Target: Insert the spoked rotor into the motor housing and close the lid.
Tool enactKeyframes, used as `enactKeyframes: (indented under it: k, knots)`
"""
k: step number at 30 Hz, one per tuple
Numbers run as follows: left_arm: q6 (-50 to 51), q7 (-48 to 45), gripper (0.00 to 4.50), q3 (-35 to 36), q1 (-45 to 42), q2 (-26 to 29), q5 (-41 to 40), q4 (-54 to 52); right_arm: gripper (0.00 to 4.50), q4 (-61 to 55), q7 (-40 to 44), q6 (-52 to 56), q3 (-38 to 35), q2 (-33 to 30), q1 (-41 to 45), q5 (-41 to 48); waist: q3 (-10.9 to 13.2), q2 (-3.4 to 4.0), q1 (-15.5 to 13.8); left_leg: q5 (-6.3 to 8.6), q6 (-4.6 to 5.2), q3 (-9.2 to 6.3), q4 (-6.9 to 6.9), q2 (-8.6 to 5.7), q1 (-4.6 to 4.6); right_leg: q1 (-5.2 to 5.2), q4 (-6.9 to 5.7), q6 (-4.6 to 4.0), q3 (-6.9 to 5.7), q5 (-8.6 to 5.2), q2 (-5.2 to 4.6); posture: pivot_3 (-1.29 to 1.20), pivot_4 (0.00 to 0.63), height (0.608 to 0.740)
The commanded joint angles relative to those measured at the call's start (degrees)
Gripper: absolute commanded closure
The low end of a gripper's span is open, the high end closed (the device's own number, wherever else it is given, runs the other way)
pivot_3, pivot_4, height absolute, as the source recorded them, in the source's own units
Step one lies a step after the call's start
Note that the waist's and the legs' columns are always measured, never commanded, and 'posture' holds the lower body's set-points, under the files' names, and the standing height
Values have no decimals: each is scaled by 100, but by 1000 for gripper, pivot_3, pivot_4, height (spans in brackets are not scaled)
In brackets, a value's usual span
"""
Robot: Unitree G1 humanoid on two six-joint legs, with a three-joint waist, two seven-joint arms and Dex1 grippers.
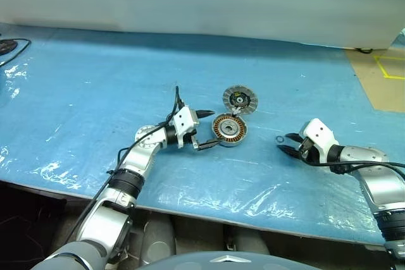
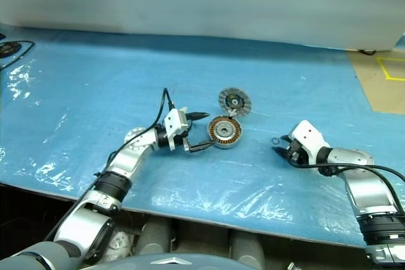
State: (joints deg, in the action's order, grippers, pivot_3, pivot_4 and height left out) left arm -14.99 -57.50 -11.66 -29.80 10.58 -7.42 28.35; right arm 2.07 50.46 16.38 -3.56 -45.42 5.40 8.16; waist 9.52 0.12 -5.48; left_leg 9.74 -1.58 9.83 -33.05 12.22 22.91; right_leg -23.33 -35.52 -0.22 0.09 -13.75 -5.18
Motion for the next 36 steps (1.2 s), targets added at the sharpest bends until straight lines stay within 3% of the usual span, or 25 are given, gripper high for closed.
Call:
enactKeyframes:
  k: [1,14,17,20,21,25,30,36]
  knots:
    - [-7,-11,0,1,4,-1,-70,-235,2258,55,34,373,31,159,24,195,0,0,3,0,0,0,0,1,-3,2,0,0,0,0,1,0,150,740]
    - [17,-62,0,-28,39,68,-59,-251,2258,49,33,667,158,219,-19,254,-1,-2,6,1,-2,0,1,3,-15,11,2,0,1,-1,1,0,150,740]
    - [61,-55,0,-17,80,69,-65,-287,2840,23,42,708,152,285,-15,320,-3,-5,14,1,-2,0,4,4,-17,11,3,0,1,-1,2,0,150,740]
    - [85,-31,0,4,152,96,-62,-315,3777,23,50,688,186,300,-52,293,-3,-6,13,1,-2,1,5,3,-17,11,4,0,1,-1,2,0,150,740]
    - [92,-20,0,17,172,111,-64,-323,3834,36,44,682,191,310,-38,290,-3,-6,13,1,-2,0,5,3,-17,12,4,0,1,-1,2,0,150,740]
    - [125,19,0,69,212,185,-69,-370,3834,40,71,604,263,274,144,213,-4,-7,24,1,-2,1,7,4,-19,12,6,0,1,-1,3,0,150,740]
    - [176,34,0,129,252,311,-120,-416,3834,-899,404,1422,109,309,672,1008,-2,-2,29,1,-2,2,13,3,-18,6,6,0,4,-1,3,0,150,740]
    - [187,30,0,128,227,353,-123,-370,3834,-2089,493,2401,552,460,1404,1611,-2,0,-2,-2,-5,3,22,4,-1,-8,10,0,0,-1,4,0,150,740]
